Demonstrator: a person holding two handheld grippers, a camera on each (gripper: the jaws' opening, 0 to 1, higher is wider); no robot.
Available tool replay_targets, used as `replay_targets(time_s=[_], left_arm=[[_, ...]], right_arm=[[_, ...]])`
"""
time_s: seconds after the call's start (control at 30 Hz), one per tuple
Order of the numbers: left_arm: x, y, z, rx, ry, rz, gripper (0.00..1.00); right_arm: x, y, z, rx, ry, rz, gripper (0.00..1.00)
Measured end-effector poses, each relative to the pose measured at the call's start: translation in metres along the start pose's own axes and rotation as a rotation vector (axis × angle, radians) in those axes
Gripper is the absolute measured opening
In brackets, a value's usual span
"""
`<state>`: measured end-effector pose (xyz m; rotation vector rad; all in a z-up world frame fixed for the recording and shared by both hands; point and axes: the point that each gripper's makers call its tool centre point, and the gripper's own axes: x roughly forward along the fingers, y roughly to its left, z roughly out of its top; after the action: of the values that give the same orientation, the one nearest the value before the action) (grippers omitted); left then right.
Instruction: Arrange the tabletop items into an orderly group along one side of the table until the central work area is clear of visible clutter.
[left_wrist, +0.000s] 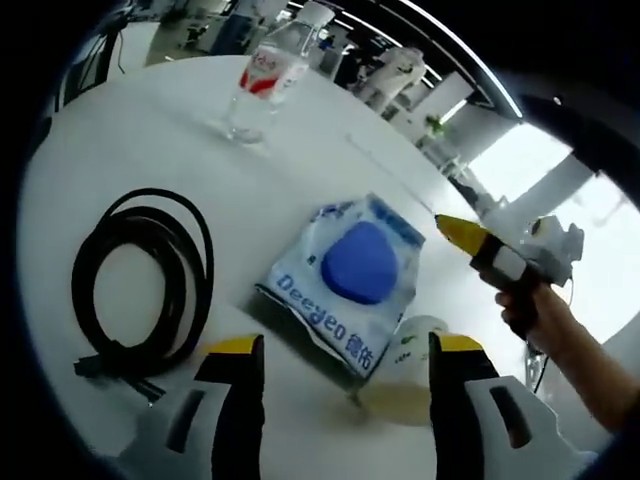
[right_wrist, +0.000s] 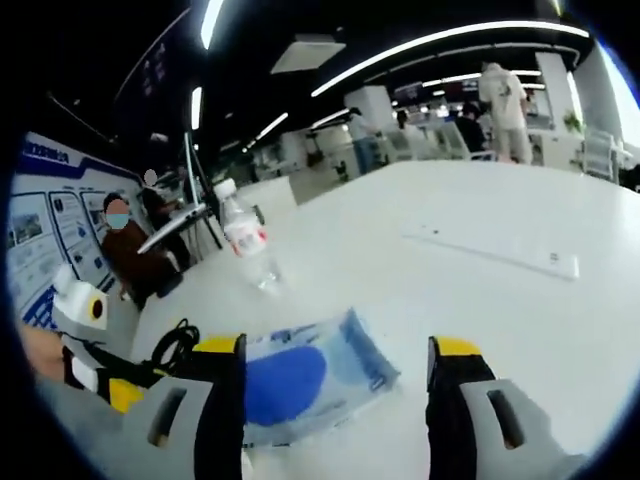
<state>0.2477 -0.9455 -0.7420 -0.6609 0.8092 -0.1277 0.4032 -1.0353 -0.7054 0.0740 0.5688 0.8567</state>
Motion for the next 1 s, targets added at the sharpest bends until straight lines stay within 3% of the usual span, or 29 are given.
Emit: replay_targets(time_s=[0.2,0.43,0.57,0.67,0.83,1.0], left_arm=[[0.002,0.007,0.000,-0.032,0.005,0.032,0.50],[0.002,0.010,-0.002,-0.035,0.001,0.055,0.44],[0.008,0.009,-0.007,-0.043,0.014,0.052,0.30],[0.011,0.016,-0.009,-0.028,0.020,0.088,0.17],[0.012,0.023,-0.003,-0.037,0.011,0.106,0.07],[0.009,0.030,0.021,0.006,-0.031,0.142,0.02]], right_arm=[[0.021,-0.011,-0.010,0.011,0.072,0.039,0.60],[0.033,-0.009,-0.027,0.047,0.156,0.085,0.30],[0.033,-0.012,-0.030,0.015,0.165,0.078,0.07],[0.032,-0.013,-0.032,0.045,0.171,0.082,0.05],[0.027,-0.010,-0.030,0.018,0.179,0.090,0.00],[0.016,-0.010,-0.026,0.057,0.155,0.082,0.00]])
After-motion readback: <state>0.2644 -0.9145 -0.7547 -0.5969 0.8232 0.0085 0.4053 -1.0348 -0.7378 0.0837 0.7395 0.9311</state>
